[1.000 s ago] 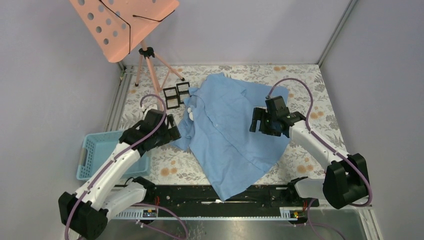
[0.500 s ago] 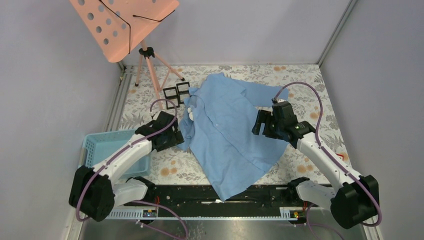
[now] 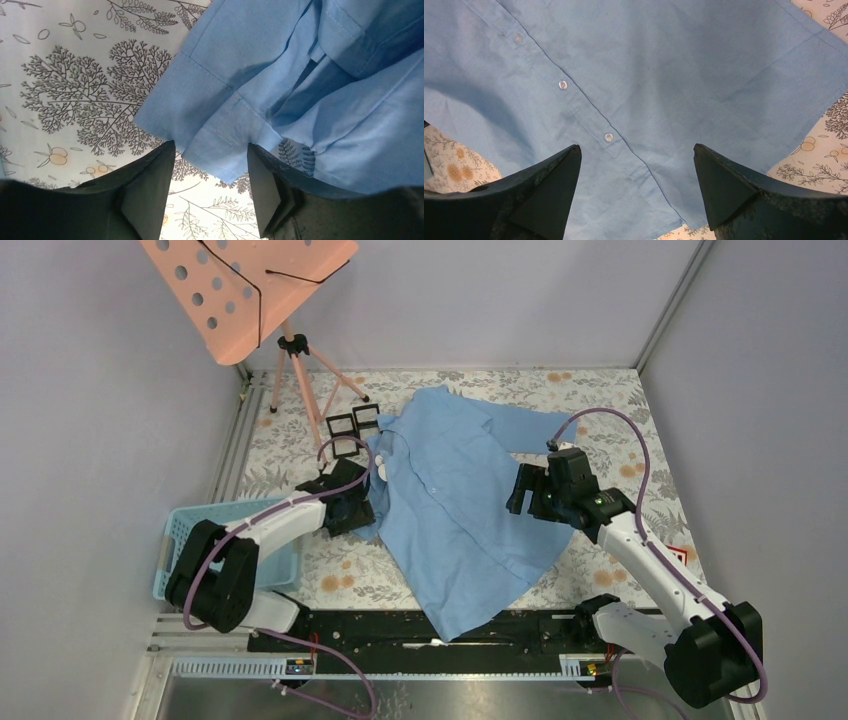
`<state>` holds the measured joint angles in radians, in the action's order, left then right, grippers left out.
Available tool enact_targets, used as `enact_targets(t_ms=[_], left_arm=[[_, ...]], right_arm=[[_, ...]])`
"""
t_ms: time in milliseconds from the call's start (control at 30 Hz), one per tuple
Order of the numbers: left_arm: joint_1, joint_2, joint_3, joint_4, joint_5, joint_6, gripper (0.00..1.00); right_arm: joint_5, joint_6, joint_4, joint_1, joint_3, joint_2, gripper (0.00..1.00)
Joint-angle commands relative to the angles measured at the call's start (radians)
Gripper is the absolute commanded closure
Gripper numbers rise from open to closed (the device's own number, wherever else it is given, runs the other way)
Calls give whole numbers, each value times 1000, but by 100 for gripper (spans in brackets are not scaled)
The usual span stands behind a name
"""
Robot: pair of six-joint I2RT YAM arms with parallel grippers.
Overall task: Pin the brooch onto the clothing
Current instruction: Flatten out the clothes at the center of the board.
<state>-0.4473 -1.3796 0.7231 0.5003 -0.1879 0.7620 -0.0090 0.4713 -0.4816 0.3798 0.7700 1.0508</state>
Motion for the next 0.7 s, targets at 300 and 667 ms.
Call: enact_targets(t_ms=[300,667], left_arm=[[-3,0,-24,-84,-80,38,94],[4,319,-89,67,-177,94,100]], right_arm=[[27,-17,-14,7,-12,-39,10],[-17,-32,1,14,-46,-43,13]])
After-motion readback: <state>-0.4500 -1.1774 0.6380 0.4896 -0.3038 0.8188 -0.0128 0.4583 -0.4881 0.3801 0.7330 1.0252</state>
